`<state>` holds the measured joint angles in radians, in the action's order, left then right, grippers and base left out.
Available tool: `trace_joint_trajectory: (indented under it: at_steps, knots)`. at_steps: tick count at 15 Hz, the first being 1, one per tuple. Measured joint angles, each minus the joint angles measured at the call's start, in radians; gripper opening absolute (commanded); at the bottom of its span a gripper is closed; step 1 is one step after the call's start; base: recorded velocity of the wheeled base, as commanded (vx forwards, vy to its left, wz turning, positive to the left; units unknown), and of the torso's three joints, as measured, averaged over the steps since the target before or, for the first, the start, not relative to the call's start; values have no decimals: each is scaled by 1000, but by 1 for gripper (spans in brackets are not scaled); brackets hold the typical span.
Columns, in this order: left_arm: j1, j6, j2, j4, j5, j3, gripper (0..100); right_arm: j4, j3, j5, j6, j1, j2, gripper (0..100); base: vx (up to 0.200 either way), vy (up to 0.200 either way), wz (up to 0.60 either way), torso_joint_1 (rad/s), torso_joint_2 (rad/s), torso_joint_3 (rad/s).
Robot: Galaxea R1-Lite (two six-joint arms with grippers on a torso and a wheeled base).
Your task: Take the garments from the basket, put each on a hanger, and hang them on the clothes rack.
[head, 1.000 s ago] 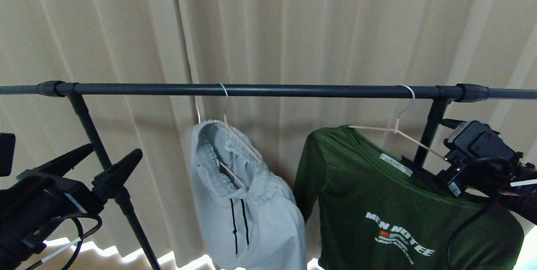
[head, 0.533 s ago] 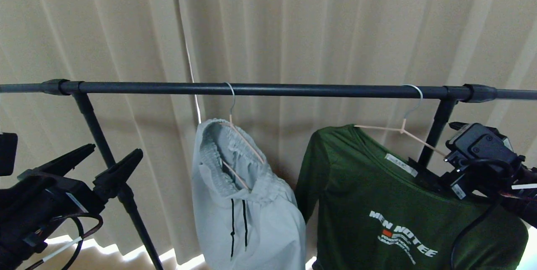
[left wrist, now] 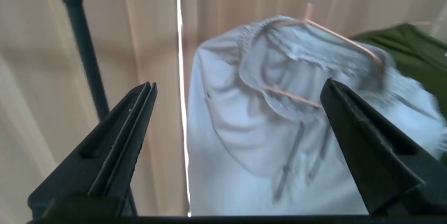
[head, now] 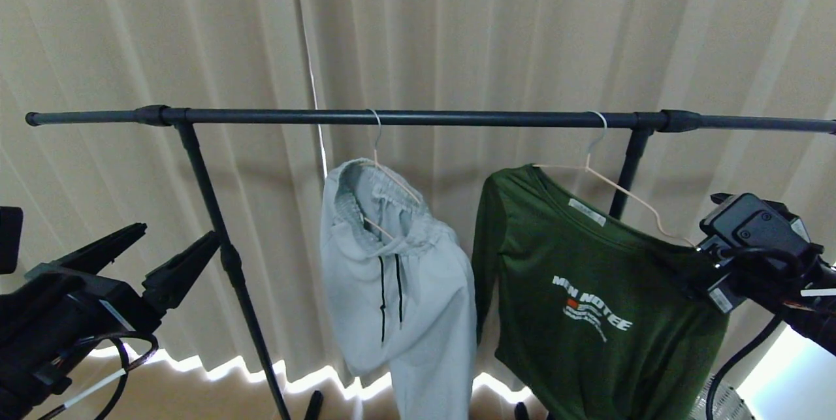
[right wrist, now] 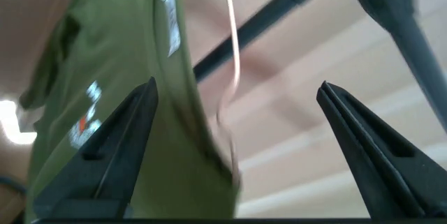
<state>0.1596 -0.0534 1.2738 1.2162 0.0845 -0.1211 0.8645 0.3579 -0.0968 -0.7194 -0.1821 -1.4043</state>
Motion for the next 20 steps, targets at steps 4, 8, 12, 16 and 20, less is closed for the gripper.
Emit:
trace_joint_trajectory:
  at_steps: [4, 8, 12, 16, 20]
  knots:
    - [0, 0, 0, 0, 0, 0, 100, 0, -6, 1, 0, 0, 13, 100, -200, 0, 0, 5, 5, 4]
    - [-9, 1, -8, 4, -2, 2, 100, -4, -9, -1, 0, -1, 64, 100, -50, 0, 0, -1, 1, 1]
    - [-95, -1, -52, 4, -4, 69, 100, -10, -40, -18, 35, 5, 197, 100, 0, 0, 0, 0, 0, 0]
    - [-208, -13, -202, -101, -6, 113, 100, -15, -174, -23, 157, 57, 339, 100, 0, 0, 0, 0, 0, 0]
    - [-267, -4, -513, -530, -5, 118, 100, -179, -336, -23, 383, 136, 441, 100, 0, 0, 0, 0, 0, 0]
